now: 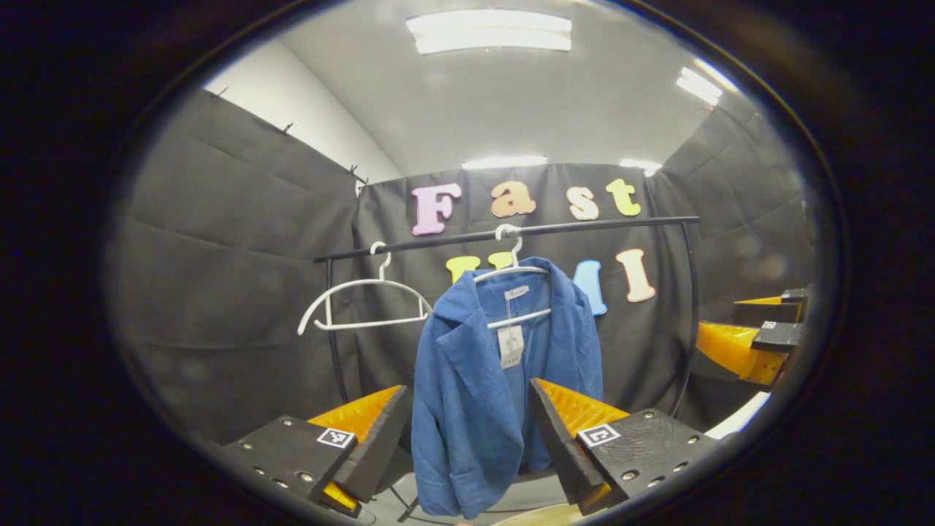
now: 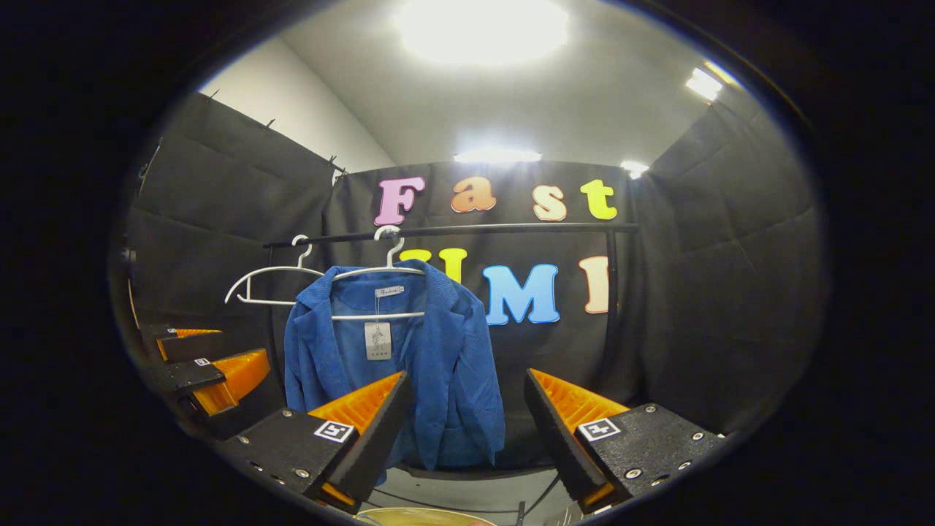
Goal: Grasp the clothes on the hanger with both hands and then place them into the laundry hamper below.
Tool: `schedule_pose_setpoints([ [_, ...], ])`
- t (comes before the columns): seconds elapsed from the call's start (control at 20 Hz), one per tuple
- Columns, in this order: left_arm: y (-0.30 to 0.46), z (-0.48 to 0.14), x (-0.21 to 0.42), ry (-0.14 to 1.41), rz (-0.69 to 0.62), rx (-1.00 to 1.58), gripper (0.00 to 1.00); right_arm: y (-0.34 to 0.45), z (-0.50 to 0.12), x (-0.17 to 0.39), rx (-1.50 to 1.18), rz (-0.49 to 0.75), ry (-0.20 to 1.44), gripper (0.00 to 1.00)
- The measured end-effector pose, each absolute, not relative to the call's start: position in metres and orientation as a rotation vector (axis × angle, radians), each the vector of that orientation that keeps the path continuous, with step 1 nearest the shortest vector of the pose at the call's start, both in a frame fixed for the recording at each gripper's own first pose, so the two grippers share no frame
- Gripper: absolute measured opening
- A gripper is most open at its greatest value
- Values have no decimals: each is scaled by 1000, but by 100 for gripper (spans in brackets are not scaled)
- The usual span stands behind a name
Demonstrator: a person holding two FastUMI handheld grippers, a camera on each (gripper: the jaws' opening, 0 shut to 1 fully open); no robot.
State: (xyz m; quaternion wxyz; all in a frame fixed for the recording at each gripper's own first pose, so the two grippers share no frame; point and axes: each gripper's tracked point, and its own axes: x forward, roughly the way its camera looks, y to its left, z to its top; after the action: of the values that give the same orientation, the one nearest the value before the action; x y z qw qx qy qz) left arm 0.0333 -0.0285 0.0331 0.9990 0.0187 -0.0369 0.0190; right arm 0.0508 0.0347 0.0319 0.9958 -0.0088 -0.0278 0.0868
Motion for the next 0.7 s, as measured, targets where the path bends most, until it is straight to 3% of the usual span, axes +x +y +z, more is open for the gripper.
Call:
schedule_pose_setpoints([
  [0.7, -34, 35, 158, -34, 164, -9, 94, 87, 61, 196, 35, 350, -118, 95],
])
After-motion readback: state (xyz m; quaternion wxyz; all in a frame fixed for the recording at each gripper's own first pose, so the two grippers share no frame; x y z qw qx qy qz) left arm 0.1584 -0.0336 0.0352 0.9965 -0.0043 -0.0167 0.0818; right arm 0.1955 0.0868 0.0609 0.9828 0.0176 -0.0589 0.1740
